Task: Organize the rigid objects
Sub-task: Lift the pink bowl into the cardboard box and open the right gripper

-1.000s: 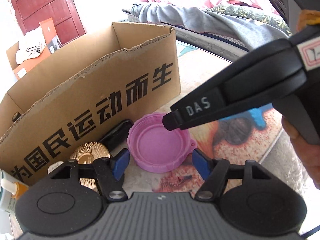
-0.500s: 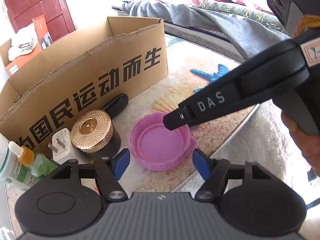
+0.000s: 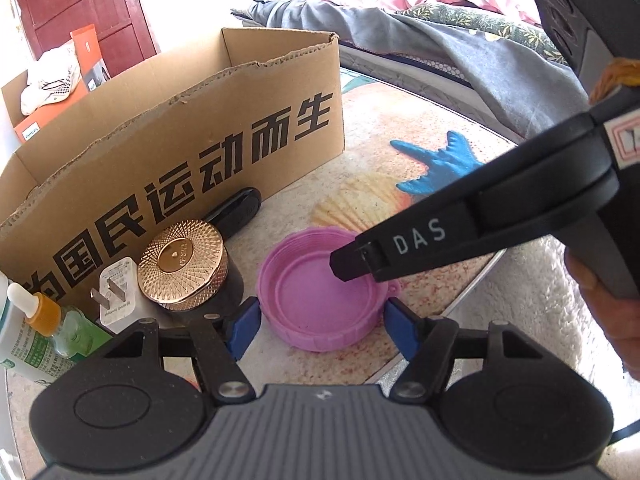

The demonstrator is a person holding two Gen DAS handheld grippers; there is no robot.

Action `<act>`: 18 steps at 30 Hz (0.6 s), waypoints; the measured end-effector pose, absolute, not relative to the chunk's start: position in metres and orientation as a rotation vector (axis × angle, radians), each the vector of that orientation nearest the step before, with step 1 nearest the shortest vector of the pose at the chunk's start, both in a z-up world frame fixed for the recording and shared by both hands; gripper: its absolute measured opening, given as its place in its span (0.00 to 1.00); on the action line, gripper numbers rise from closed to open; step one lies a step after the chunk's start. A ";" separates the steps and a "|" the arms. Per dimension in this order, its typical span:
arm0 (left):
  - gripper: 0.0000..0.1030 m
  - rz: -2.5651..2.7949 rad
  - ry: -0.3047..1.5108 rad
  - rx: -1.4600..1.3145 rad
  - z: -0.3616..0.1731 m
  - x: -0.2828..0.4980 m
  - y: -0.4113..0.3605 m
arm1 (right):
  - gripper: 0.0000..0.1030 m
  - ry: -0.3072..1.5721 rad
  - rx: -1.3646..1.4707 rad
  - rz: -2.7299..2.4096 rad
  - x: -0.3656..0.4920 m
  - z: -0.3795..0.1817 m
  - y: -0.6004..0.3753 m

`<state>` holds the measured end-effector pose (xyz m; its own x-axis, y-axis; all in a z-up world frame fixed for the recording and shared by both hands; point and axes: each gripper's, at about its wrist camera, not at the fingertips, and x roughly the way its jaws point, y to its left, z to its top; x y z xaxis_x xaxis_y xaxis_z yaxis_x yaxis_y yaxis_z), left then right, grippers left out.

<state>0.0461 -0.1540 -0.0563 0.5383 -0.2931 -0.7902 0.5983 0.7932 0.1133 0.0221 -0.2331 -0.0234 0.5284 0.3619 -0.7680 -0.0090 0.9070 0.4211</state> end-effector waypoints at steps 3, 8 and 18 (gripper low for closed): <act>0.67 -0.551 0.815 0.395 -0.046 0.041 -0.151 | 0.17 0.971 0.376 0.221 0.018 -0.010 -0.231; 0.67 -0.531 0.711 0.364 -0.005 0.034 -0.137 | 0.17 0.859 0.307 0.229 0.014 0.038 -0.218; 0.67 -0.352 0.517 0.375 0.087 0.075 -0.086 | 0.18 0.703 0.222 0.431 0.094 0.126 -0.169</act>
